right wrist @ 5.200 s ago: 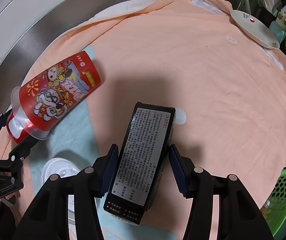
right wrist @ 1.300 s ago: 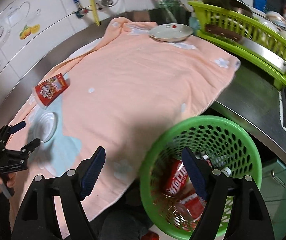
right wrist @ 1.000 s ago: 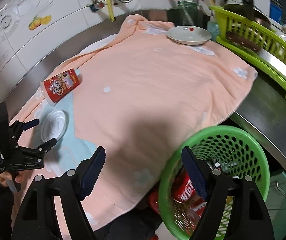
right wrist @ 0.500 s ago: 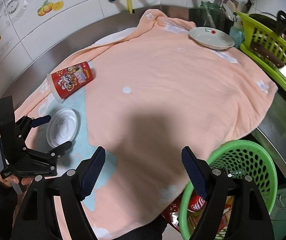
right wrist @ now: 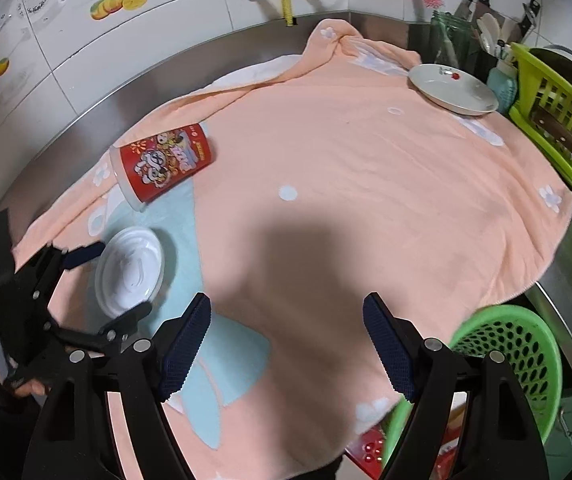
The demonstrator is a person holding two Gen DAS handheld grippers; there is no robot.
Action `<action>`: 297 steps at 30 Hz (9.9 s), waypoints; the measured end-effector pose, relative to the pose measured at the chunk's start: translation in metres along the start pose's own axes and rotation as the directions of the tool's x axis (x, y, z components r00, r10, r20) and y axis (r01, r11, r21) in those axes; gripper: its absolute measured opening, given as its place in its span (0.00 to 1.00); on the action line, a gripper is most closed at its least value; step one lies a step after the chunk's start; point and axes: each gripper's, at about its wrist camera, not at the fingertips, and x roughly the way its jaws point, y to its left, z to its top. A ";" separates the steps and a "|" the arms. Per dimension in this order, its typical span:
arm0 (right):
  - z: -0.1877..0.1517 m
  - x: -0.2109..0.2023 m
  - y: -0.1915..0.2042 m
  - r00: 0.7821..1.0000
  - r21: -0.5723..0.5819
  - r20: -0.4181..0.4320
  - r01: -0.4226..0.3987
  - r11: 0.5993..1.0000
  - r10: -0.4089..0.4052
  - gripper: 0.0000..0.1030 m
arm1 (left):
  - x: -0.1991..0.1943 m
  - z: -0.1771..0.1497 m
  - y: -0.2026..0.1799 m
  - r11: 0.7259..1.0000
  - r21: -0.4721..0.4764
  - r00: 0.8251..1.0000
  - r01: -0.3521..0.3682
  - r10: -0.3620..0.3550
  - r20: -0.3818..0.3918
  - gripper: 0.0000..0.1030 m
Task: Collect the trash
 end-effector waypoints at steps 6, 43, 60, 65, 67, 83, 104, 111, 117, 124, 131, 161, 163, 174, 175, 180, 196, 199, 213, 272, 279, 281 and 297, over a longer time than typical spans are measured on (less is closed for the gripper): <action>0.022 0.015 0.025 0.998 0.007 -0.017 -0.060 0.998 0.060 0.73 | -0.031 -0.013 0.022 0.997 -0.076 0.999 -0.011 0.014 0.039 0.88; 0.149 0.163 0.104 0.960 0.541 -0.135 -0.135 0.830 0.245 0.75 | -0.057 -0.063 0.074 0.983 -0.184 0.998 -0.020 0.031 0.057 0.88; 0.132 0.192 0.090 0.895 0.665 -0.084 -0.276 0.694 0.437 0.75 | -0.057 -0.065 0.080 0.978 -0.205 0.998 -0.032 0.043 0.048 0.88; 0.131 0.182 0.094 0.898 0.614 -0.091 -0.291 0.734 0.431 0.73 | -0.056 -0.065 0.082 0.977 -0.212 0.998 -0.032 0.043 0.046 0.88; 0.131 0.174 0.096 0.903 0.570 -0.102 -0.291 0.768 0.418 0.73 | -0.056 -0.064 0.083 0.976 -0.214 0.998 -0.033 0.045 0.049 0.88; 0.080 0.086 0.065 0.936 0.373 -0.082 -0.289 0.881 0.342 0.68 | -0.075 -0.056 0.062 0.975 -0.222 0.996 0.007 0.013 0.086 0.88; -0.028 -0.025 -0.089 0.990 0.399 0.030 -0.136 0.907 0.135 0.68 | -0.078 -0.006 -0.048 0.987 -0.070 0.983 0.147 -0.138 0.121 0.88; -0.087 -0.055 -0.173 0.999 0.466 -0.004 0.041 0.884 -0.045 0.68 | -0.071 0.021 -0.114 0.973 0.040 0.966 0.225 -0.229 0.121 0.88; -0.118 -0.059 -0.221 0.991 0.503 -0.033 0.128 0.855 -0.130 0.68 | -0.066 0.038 -0.168 0.954 0.122 0.952 0.276 -0.289 0.105 0.88; -0.129 -0.056 -0.259 0.994 0.588 -0.005 0.094 0.803 -0.112 0.69 | -0.054 0.046 -0.214 0.931 0.180 0.941 0.317 -0.333 0.064 0.88; -0.137 -0.063 -0.276 0.994 0.608 0.020 0.071 0.791 -0.105 0.72 | -0.034 0.045 -0.251 0.912 0.201 0.931 0.356 -0.364 0.001 0.88; -0.178 -0.123 -0.230 0.926 0.397 0.077 0.312 0.863 -0.370 0.80 | -0.016 0.048 -0.292 0.901 0.212 0.922 0.380 -0.388 -0.004 0.94; -0.179 -0.127 -0.225 0.921 0.394 0.088 0.317 0.863 -0.379 0.81 | -0.019 0.050 -0.291 0.902 0.211 0.922 0.377 -0.387 0.004 0.94; -0.185 -0.140 -0.191 0.902 0.363 0.134 0.341 0.867 -0.411 0.82 | -0.044 0.046 -0.263 0.922 0.189 0.933 0.338 -0.354 0.062 0.95; -0.185 -0.140 -0.187 0.900 0.359 0.141 0.341 0.869 -0.411 0.84 | -0.047 0.046 -0.258 0.925 0.181 0.934 0.333 -0.350 0.071 0.95; -0.184 -0.140 -0.163 0.896 0.335 0.170 0.339 0.879 -0.410 0.84 | -0.059 0.042 -0.234 0.943 0.149 0.943 0.297 -0.315 0.111 0.95; -0.174 -0.138 -0.078 0.891 0.251 0.268 0.304 0.919 -0.367 0.87 | -0.104 0.029 -0.145 0.982 0.016 0.961 0.186 -0.185 0.208 0.95; -0.173 -0.140 -0.066 0.885 0.244 0.286 0.305 0.921 -0.369 0.87 | -0.110 0.025 -0.135 0.986 0.001 0.962 0.167 -0.163 0.220 0.95; -0.181 -0.159 -0.045 0.874 0.285 0.349 0.244 0.927 -0.337 0.89 | -0.135 0.004 -0.109 0.993 -0.033 0.963 0.110 -0.098 0.253 0.95; -0.187 -0.168 -0.026 0.854 0.295 0.396 0.228 0.928 -0.336 0.90 | -0.147 -0.009 -0.087 0.992 -0.101 0.961 0.071 -0.041 0.275 0.95; -0.187 -0.167 -0.025 0.854 0.295 0.397 0.227 0.928 -0.335 0.90 | -0.147 -0.010 -0.089 0.992 -0.101 0.961 0.072 -0.042 0.274 0.95; -0.187 -0.167 -0.026 0.855 0.295 0.398 0.223 0.929 -0.332 0.90 | -0.147 -0.010 -0.088 0.992 -0.102 0.961 0.071 -0.041 0.274 0.95; -0.186 -0.165 -0.024 0.857 0.294 0.396 0.223 0.929 -0.331 0.90 | -0.143 -0.013 -0.091 0.991 -0.107 0.962 0.075 -0.044 0.270 0.95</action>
